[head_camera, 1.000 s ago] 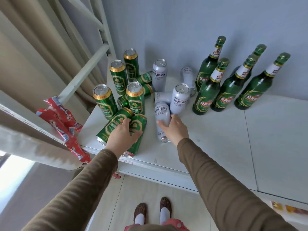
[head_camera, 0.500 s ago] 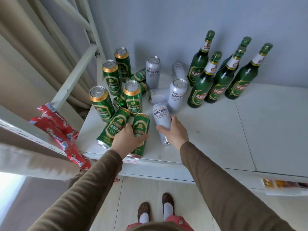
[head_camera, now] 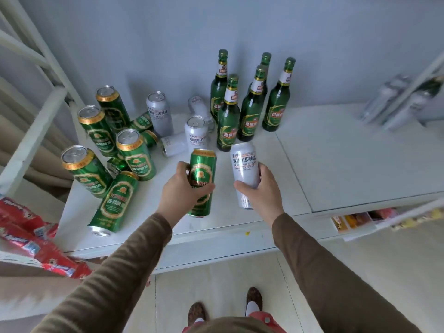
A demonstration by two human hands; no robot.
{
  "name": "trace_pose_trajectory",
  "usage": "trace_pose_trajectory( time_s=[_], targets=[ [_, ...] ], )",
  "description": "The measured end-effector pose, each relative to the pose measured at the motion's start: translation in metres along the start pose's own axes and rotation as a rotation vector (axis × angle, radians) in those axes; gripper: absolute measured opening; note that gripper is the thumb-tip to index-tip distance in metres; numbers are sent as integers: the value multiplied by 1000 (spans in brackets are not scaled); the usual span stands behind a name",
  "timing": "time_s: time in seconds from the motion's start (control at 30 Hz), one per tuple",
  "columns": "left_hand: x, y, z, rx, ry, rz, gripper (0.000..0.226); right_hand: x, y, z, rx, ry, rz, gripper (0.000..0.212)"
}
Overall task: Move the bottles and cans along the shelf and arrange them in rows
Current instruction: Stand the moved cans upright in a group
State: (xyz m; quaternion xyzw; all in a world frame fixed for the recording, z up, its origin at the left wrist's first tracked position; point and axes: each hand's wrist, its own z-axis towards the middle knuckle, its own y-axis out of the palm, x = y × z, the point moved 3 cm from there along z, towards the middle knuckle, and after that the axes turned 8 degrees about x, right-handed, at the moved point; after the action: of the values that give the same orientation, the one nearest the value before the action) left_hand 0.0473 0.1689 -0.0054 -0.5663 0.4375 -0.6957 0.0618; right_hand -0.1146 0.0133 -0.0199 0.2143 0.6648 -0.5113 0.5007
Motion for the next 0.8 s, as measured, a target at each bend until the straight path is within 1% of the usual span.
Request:
trace_pose_trajectory(
  time_s=[0.17, 0.3, 0.43, 0.57, 0.67, 0.8],
  targets=[
    [63, 50, 0, -46, 122, -81, 69, 29, -65, 18, 82, 33, 35, 56],
    [117, 106, -2, -93, 178, -109, 68, 56, -129, 37, 138, 66, 105, 44],
    [177, 168, -10, -115, 198, -142, 62, 90, -200, 64, 166, 87, 153, 52],
    [234, 221, -17, -121, 206, -194, 58, 115, -265, 95, 199, 60, 157, 56],
    [267, 249, -15, -115, 213, -224, 57, 129, -299, 119, 225, 59, 169, 56],
    [302, 278, -1, -111, 221, -248, 58, 144, -325, 154, 256, 72, 199, 59]
  ],
)
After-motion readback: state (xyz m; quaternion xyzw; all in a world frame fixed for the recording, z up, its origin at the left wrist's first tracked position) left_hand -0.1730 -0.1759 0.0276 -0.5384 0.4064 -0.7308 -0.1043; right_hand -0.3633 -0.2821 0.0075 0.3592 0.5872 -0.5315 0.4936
